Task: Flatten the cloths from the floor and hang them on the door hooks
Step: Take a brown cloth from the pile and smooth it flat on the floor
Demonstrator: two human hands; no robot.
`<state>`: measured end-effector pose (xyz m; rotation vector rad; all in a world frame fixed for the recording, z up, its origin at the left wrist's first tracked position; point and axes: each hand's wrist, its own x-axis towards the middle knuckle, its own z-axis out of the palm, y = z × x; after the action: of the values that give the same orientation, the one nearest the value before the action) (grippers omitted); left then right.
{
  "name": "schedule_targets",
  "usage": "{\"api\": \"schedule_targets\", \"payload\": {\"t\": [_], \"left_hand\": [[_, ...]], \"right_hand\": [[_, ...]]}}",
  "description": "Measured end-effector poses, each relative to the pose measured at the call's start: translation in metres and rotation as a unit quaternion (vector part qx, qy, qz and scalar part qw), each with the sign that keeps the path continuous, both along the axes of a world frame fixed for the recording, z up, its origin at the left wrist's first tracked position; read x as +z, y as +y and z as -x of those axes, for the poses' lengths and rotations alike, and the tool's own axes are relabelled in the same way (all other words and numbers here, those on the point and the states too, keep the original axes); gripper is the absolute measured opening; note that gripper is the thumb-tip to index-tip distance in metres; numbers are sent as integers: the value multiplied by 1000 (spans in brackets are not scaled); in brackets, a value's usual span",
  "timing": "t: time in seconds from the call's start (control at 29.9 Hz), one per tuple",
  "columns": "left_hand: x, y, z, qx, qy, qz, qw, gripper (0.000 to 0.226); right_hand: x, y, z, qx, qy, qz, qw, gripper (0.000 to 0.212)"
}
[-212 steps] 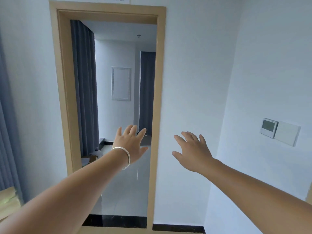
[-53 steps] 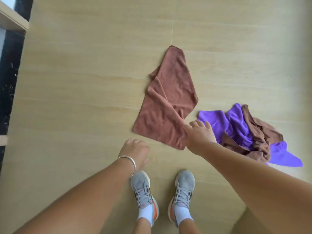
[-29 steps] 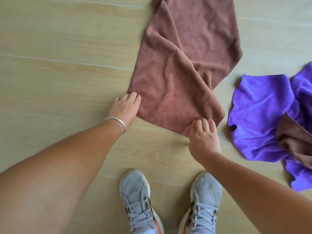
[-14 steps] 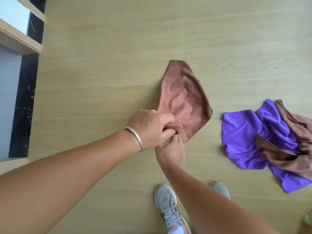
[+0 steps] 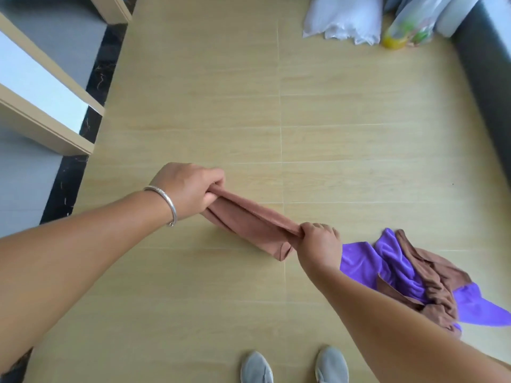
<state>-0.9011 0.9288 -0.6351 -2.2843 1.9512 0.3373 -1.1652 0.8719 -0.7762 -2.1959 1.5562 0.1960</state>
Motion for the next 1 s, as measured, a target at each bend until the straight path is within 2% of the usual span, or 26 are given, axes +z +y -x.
{"api": "schedule_targets", "payload": {"t": [0.07,0.13,0.27,0.4,0.54,0.64,0.77,0.87,1.0], "left_hand": [[2,6,-14,15,-31,-4,999,3],[1,11,-26,33,-55,-10,998,7],[7,7,-49,114,-92,-27,989,13],[36,-12,-81,204,-60,-2,977,22],[94,-42,-109,246,-29,80,966,14],[144,-59,-124,256,-22,151,955,12],[190,-64,-133,253,-24,188,949,15],[202,-56,-129,236,-16,201,951,15],[188,-32,-116,207,11,194,959,14]], "right_hand": [[16,-24,14,51,36,32,998,13],[34,-49,16,93,63,66,991,22],[81,-98,-16,130,76,126,980,24],[139,-145,-59,140,74,183,970,28],[206,-183,-91,115,24,243,963,29],[255,-202,-105,105,2,294,950,20],[302,-207,-106,124,8,323,938,23],[318,-202,-96,136,1,329,934,23],[306,-184,-66,147,-12,313,938,18]]}}
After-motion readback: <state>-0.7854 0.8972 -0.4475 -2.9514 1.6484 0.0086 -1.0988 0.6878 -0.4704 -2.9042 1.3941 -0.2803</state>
